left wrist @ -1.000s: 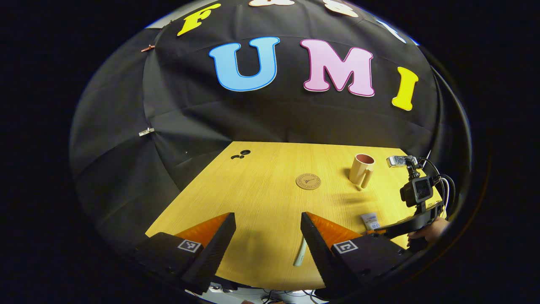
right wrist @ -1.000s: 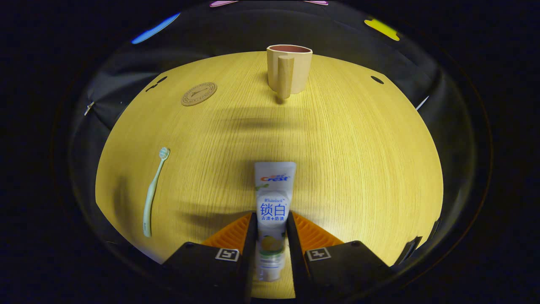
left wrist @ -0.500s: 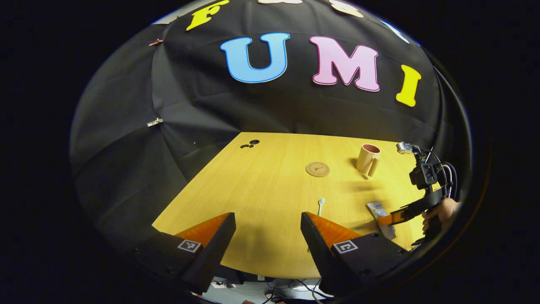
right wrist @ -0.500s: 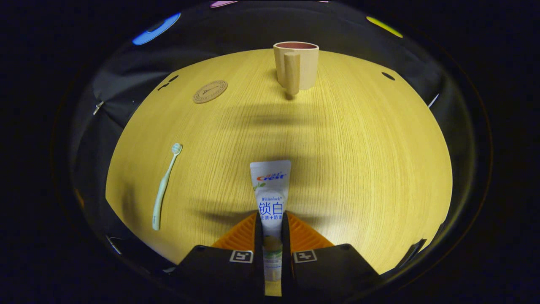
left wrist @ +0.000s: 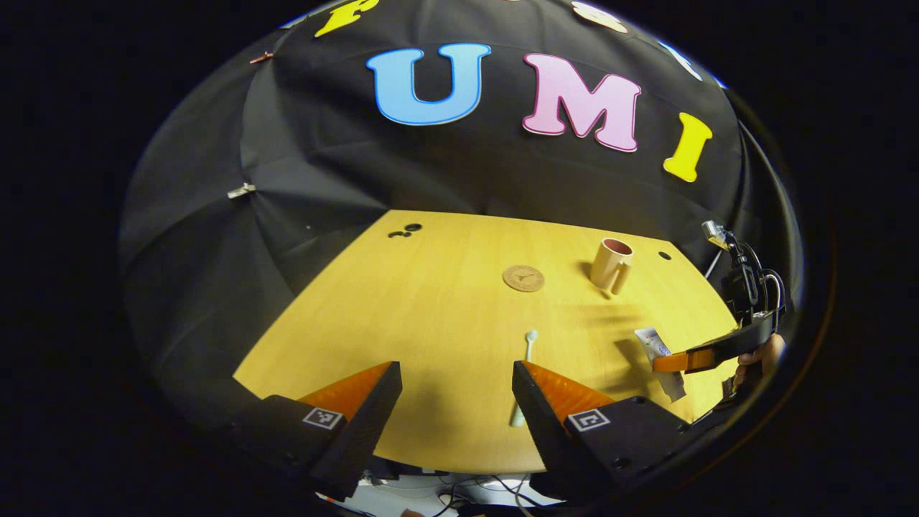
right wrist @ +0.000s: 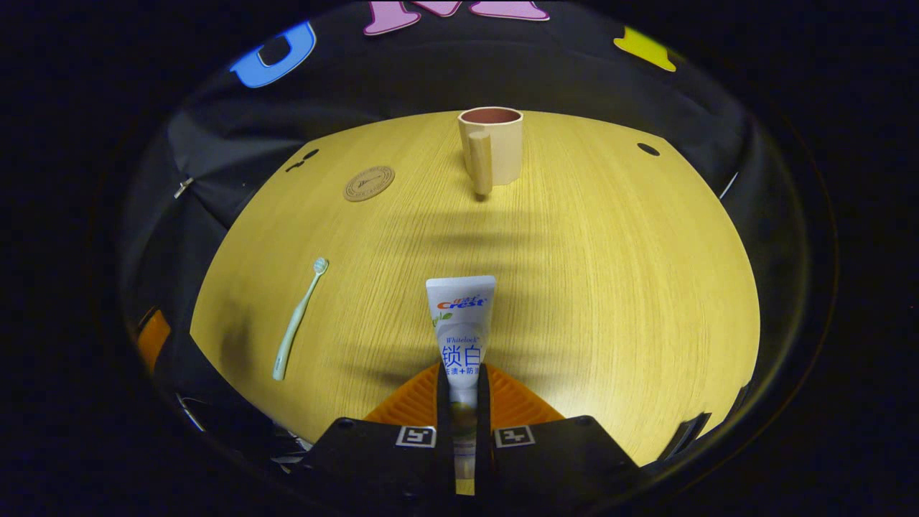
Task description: Put the toothbrush and toothpaste on the desktop into the cup, then pick up the cup and place it on the coaster on the desktop.
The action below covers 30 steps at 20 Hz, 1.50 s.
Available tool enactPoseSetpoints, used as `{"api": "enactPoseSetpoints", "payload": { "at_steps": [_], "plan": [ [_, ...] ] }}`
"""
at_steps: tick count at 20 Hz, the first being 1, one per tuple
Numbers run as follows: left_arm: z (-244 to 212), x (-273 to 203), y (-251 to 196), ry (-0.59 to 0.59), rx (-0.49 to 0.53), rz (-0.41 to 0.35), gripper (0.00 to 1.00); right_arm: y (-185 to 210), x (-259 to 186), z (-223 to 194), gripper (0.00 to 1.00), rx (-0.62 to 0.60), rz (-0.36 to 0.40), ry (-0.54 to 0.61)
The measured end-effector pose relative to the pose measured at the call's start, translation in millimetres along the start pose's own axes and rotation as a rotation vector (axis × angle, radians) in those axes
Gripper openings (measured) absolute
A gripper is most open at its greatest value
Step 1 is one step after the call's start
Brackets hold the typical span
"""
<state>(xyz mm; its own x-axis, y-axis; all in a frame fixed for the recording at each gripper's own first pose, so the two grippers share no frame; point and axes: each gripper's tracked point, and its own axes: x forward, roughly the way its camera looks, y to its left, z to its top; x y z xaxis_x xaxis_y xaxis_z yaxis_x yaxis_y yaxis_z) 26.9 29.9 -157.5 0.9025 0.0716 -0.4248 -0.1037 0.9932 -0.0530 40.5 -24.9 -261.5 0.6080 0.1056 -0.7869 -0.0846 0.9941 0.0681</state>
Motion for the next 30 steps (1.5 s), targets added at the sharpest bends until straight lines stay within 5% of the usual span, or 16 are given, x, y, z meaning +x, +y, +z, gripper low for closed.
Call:
{"api": "enactPoseSetpoints", "payload": {
  "at_steps": [10, 19, 20, 21, 25, 30],
  "plan": [
    [-49, 90, -54, 0.229, 0.111, -0.162, 0.95, -31, -66, 2, 0.14, 0.112, 0.008, -0.076],
    [-83, 137, -68, 0.403, 0.130, -0.178, 0.84, -58, -84, -2, 0.14, 0.189, -0.015, -0.100],
    [-85, 138, -68, 0.416, 0.133, -0.177, 0.90, -58, -84, 4, 0.14, 0.199, -0.008, -0.121],
    [-85, 139, -69, 0.419, 0.143, -0.169, 0.82, -58, -84, 6, 0.14, 0.190, -0.005, -0.124],
    [-89, 143, -67, 0.468, 0.200, -0.143, 0.78, -54, -77, 14, 0.14, 0.163, 0.012, -0.129],
    [-90, 146, -71, 0.528, 0.255, -0.145, 0.53, -40, -70, 28, 0.14, 0.163, 0.064, -0.142]
  ]
}}
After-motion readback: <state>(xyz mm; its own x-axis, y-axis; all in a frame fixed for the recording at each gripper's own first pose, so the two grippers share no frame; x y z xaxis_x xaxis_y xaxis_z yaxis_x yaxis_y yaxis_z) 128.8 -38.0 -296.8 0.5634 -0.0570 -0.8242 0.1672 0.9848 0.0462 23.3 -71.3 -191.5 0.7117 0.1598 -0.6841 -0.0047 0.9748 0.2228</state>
